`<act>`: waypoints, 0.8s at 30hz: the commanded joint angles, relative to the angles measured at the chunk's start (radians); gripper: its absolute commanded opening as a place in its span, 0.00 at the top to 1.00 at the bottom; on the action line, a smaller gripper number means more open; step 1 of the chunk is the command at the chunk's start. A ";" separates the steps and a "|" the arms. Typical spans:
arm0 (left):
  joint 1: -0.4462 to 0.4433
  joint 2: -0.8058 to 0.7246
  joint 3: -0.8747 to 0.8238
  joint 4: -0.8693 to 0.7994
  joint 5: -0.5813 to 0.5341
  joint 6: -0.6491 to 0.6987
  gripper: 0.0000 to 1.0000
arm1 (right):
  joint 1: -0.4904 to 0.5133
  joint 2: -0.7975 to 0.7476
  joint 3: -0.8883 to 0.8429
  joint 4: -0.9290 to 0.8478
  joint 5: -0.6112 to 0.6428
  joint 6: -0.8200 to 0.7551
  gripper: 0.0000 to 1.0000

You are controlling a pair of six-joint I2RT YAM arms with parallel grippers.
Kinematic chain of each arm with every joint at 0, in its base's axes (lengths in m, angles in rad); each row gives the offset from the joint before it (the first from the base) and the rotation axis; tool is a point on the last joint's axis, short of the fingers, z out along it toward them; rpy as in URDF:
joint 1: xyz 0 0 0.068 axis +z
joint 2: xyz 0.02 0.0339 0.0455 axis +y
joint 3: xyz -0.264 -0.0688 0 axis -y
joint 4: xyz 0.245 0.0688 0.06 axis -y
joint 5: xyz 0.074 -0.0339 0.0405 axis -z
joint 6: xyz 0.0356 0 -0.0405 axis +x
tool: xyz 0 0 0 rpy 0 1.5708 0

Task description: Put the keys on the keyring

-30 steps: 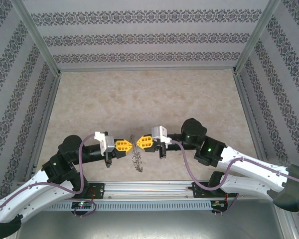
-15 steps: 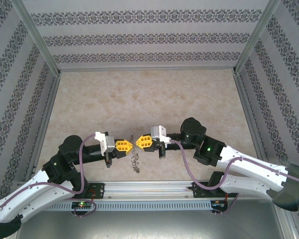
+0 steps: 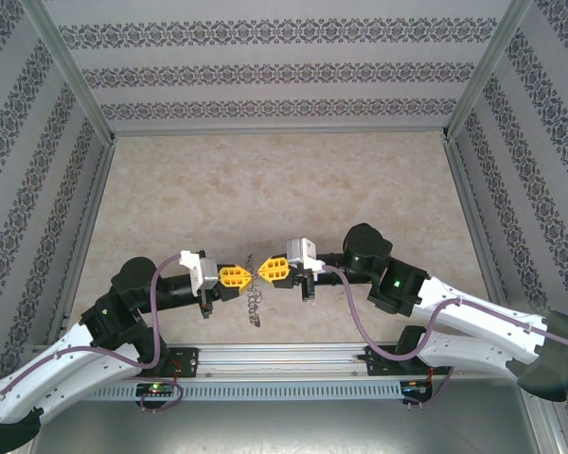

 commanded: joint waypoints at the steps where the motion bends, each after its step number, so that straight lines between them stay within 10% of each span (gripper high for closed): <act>1: -0.012 -0.013 -0.001 0.087 0.003 -0.006 1.00 | 0.015 -0.008 0.023 0.025 -0.017 -0.007 1.00; 24: -0.012 -0.018 -0.003 0.089 -0.003 -0.008 1.00 | 0.016 0.004 0.023 0.025 -0.017 -0.006 1.00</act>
